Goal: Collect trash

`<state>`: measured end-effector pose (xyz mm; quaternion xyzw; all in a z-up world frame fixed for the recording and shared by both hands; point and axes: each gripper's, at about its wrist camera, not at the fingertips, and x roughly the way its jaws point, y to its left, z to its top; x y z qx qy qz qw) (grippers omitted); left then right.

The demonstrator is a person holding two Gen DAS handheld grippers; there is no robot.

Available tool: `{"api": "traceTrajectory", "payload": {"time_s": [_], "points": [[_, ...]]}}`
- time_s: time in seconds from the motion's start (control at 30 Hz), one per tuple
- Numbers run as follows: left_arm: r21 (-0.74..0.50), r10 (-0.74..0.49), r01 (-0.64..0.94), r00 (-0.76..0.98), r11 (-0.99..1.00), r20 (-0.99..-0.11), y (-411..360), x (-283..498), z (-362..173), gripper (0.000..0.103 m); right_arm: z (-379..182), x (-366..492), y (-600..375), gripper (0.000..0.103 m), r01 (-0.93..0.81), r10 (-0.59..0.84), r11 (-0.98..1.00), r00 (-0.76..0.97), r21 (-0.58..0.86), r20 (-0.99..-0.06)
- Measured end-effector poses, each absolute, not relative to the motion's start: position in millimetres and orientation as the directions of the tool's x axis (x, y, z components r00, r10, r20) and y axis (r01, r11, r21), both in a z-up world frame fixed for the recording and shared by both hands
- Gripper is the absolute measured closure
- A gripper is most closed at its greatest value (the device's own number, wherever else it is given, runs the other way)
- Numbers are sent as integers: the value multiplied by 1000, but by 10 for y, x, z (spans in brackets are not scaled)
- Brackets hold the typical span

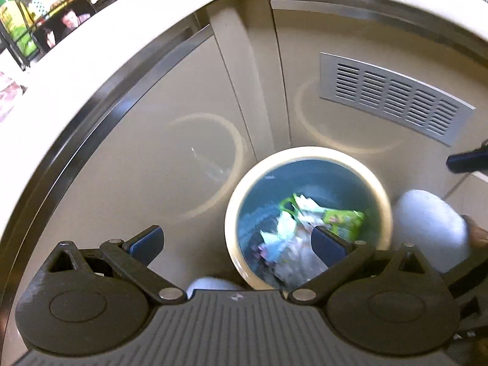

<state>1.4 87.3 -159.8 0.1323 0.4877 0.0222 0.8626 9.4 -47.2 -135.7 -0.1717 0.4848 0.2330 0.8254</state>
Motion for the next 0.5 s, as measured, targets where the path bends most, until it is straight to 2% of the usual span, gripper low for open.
{"api": "traceTrajectory", "payload": {"time_s": [0.13,0.3,0.5], "points": [[210,150,64,503,976,-851,944,-95,-1392,0,-1180,8,-510,0,-540,210,838,438,-70,-874],[251,204,18,524,968,-827,878,-251,-1162,0,-981,-132,-575,0,-488,198,868,515,-95,-834],[162,151,-28,537,986,-830,866,-361,-1096,0,-775,-275,-719,0,-456,226,887,569,-75,-790]]}}
